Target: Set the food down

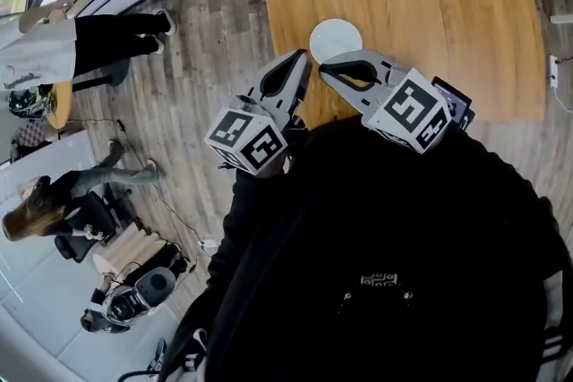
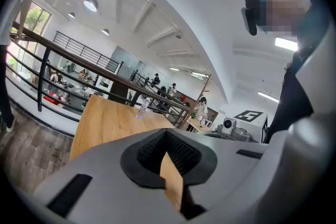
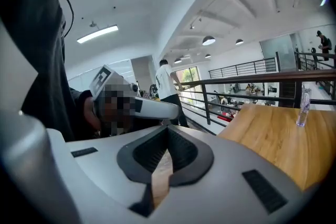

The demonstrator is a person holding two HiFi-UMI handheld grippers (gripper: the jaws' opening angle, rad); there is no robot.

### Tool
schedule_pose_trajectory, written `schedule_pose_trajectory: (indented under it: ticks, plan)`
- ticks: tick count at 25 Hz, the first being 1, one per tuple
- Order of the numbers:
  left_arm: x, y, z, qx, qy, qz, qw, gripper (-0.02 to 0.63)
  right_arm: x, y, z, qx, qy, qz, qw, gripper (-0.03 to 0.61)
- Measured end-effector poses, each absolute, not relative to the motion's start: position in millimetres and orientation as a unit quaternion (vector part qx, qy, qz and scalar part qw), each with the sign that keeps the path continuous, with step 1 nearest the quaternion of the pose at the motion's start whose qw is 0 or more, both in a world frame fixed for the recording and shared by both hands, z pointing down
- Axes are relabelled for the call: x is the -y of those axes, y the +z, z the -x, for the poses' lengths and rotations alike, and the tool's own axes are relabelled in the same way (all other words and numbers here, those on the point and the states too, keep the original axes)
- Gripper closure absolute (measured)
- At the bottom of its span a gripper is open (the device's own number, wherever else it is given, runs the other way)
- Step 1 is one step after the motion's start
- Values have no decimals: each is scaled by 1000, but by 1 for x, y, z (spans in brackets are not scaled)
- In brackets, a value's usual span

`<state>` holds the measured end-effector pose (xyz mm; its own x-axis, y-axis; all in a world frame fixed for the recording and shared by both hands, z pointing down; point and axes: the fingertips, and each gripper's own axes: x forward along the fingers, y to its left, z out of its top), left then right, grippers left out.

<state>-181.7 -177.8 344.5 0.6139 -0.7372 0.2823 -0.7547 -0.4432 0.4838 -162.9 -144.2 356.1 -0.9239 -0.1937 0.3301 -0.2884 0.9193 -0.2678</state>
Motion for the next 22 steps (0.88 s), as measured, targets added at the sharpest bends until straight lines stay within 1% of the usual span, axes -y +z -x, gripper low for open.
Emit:
schedule_pose_trajectory:
  ticks: [8, 22]
  plan:
    - [193, 339, 173, 404, 20, -867, 290, 614, 163, 352, 157, 963, 157, -157, 150, 560]
    - [192, 341, 180, 401, 15, -868, 291, 614, 157, 353, 168, 964, 156, -147, 158, 560]
